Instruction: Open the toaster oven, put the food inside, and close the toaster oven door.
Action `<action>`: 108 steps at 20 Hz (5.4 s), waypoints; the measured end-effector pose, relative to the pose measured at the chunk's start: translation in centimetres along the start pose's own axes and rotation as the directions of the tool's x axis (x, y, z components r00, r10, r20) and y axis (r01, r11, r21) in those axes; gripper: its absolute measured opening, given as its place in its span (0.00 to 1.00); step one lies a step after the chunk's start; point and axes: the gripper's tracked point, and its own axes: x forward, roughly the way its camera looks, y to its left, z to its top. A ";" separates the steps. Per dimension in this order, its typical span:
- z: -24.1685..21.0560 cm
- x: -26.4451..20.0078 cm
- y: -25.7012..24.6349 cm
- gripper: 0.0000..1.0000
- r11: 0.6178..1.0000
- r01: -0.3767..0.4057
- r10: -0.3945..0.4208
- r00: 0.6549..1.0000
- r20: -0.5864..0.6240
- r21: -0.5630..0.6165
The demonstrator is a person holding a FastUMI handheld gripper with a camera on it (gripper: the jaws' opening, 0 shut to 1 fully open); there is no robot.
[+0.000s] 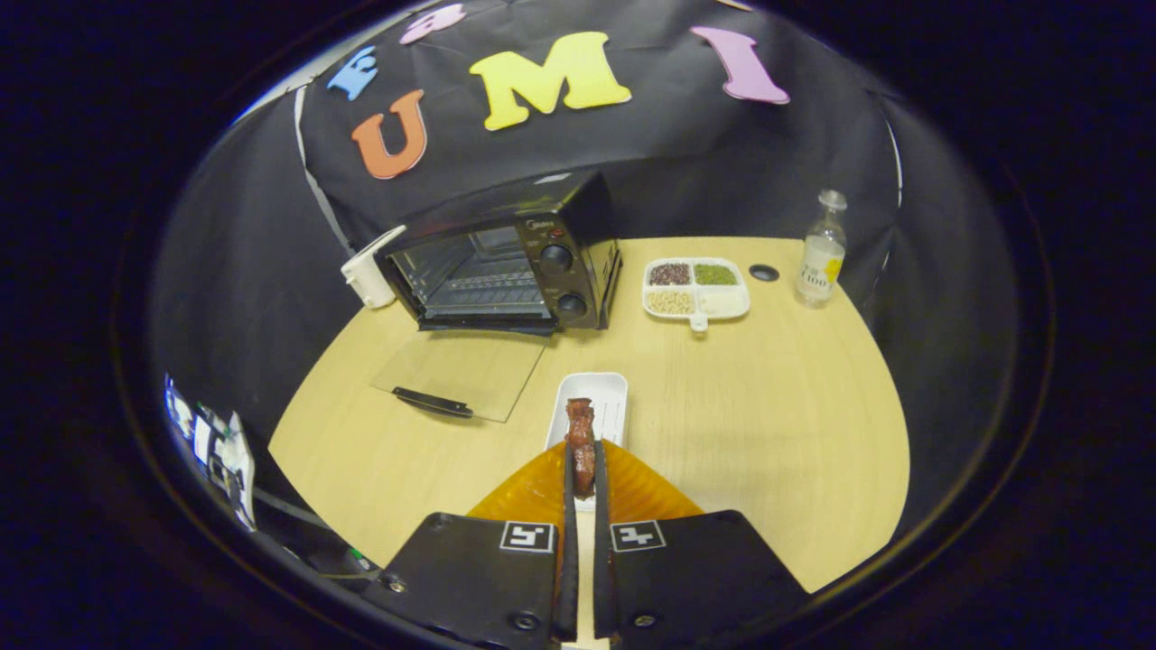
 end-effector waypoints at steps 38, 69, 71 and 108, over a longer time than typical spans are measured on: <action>16.7 21.6 19.5 0.10 0.901 -0.326 0.139 0.842 0.521 0.287; 9.0 14.8 17.1 1.00 0.990 -0.054 -0.043 0.766 0.642 0.131; 7.2 13.2 17.3 1.00 0.993 0.010 -0.080 0.777 0.624 0.115; -3.2 17.9 19.2 1.00 0.977 0.210 -0.213 0.944 0.250 0.039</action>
